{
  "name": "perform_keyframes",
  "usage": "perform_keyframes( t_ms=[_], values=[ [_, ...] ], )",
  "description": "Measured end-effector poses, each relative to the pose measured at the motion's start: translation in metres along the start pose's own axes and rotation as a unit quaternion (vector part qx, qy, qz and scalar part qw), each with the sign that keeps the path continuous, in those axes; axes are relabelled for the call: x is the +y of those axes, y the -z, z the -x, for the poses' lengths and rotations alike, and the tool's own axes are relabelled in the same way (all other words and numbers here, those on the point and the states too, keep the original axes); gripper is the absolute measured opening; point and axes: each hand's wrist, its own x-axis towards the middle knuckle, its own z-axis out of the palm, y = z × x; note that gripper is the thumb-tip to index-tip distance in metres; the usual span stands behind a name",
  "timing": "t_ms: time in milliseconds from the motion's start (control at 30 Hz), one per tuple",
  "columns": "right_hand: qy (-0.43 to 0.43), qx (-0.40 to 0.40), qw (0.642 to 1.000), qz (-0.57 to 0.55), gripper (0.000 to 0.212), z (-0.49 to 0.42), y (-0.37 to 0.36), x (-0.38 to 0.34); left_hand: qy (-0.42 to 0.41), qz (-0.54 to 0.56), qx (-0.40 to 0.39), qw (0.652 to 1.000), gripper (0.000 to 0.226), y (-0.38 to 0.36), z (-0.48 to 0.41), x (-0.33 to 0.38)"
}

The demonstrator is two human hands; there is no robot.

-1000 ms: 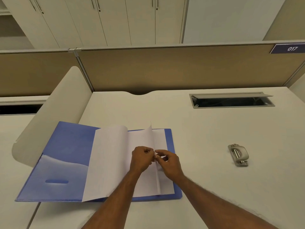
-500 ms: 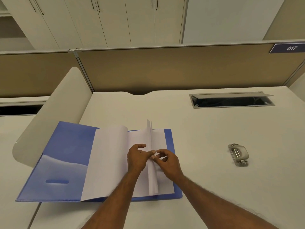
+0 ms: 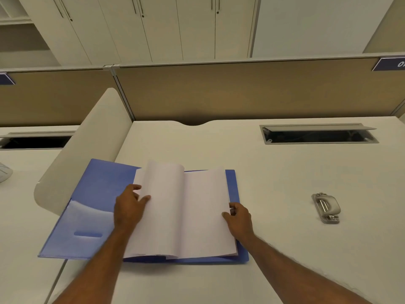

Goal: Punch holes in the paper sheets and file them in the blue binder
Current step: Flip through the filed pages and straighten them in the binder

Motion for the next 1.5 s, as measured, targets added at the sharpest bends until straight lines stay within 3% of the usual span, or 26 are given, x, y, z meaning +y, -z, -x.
perform_keyframes(
  t_ms=[400, 567, 733, 800, 867, 967, 1133, 1267, 1400, 1500],
  values=[
    [-0.026, -0.016, 0.999, 0.019, 0.031, 0.000, 0.003, 0.009, -0.014, -0.095, 0.013, 0.995, 0.042, 0.005, 0.005, -0.046],
    [-0.019, -0.015, 1.000, 0.015, 0.030, 0.001, 0.003, 0.008, -0.057, -0.160, 0.049, 0.984, 0.045, -0.001, 0.007, -0.040],
    [0.041, 0.024, 0.999, -0.012, 0.025, 0.010, 0.002, -0.001, -0.171, -0.019, -0.003, 0.985, 0.013, -0.029, 0.024, 0.025],
    [0.077, 0.032, 0.996, -0.042, 0.018, 0.014, 0.000, -0.008, -0.163, 0.029, -0.057, 0.985, 0.013, -0.046, 0.037, 0.058],
    [0.114, 0.027, 0.991, -0.057, 0.016, 0.017, -0.002, -0.013, -0.137, 0.052, -0.139, 0.979, 0.029, -0.064, 0.052, 0.082],
    [0.143, 0.016, 0.988, -0.058, 0.027, 0.017, -0.006, -0.018, -0.082, 0.078, -0.212, 0.971, 0.045, -0.083, 0.067, 0.101],
    [0.158, 0.011, 0.987, -0.025, 0.022, 0.009, -0.006, -0.019, -0.055, 0.066, -0.183, 0.979, 0.024, -0.093, 0.064, 0.093],
    [0.105, 0.035, 0.994, 0.007, 0.018, 0.005, -0.002, -0.013, -0.024, 0.093, -0.155, 0.983, 0.026, -0.083, 0.061, 0.077],
    [0.123, -0.025, 0.992, 0.022, 0.030, 0.011, -0.010, -0.017, -0.014, 0.119, -0.204, 0.972, 0.040, -0.080, 0.068, 0.075],
    [0.120, -0.039, 0.992, 0.018, 0.043, 0.016, -0.016, -0.022, -0.012, 0.116, -0.211, 0.970, 0.031, -0.085, 0.071, 0.073]
  ],
)
